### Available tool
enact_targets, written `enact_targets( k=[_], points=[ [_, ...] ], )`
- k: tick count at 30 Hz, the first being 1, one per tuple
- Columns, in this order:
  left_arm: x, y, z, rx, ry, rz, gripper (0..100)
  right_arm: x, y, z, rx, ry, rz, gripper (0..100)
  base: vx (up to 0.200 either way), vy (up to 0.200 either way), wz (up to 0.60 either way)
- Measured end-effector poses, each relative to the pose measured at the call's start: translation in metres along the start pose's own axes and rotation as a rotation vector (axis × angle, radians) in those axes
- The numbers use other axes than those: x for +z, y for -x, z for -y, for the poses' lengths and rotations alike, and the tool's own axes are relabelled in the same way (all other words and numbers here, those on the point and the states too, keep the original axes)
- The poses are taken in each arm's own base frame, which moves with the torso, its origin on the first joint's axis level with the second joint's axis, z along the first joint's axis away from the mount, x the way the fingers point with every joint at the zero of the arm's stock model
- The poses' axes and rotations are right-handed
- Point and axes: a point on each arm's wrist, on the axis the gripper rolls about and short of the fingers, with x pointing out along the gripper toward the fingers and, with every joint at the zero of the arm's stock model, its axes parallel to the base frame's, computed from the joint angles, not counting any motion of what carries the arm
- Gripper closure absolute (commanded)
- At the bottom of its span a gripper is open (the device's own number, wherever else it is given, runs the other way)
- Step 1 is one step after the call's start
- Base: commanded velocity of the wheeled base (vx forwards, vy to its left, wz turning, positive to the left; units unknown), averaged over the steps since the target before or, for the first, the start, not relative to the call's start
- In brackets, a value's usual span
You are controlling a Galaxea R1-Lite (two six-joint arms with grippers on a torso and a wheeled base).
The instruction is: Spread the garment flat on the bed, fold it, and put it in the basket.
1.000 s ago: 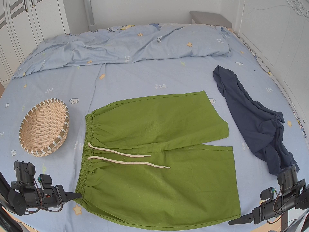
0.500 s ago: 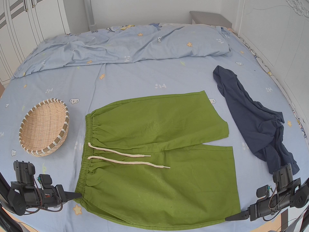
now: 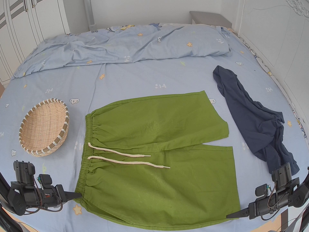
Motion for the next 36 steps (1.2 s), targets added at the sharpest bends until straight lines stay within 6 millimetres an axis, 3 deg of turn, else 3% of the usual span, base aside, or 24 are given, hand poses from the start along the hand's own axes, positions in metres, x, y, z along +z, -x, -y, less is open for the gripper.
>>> enact_targets(
  k=[13,21,31,36],
  points=[
    [0.0,0.0,0.0,-0.001,0.009,0.001,100,-0.003,0.006,0.003,-0.014,-0.039,0.005,100,0.0,0.0,0.0],
    [0.001,0.005,0.008,-0.017,0.098,0.035,100,0.0,0.019,-0.007,-0.005,0.014,0.098,100,0.0,0.0,0.0],
    [0.022,0.007,0.029,0.016,0.185,0.003,100,0.04,0.041,-0.031,0.009,0.077,0.237,100,0.0,0.0,0.0],
    [0.048,0.014,0.05,0.044,0.221,-0.037,100,0.072,0.058,-0.049,0.017,0.115,0.301,100,0.0,0.0,0.0]
  ],
)
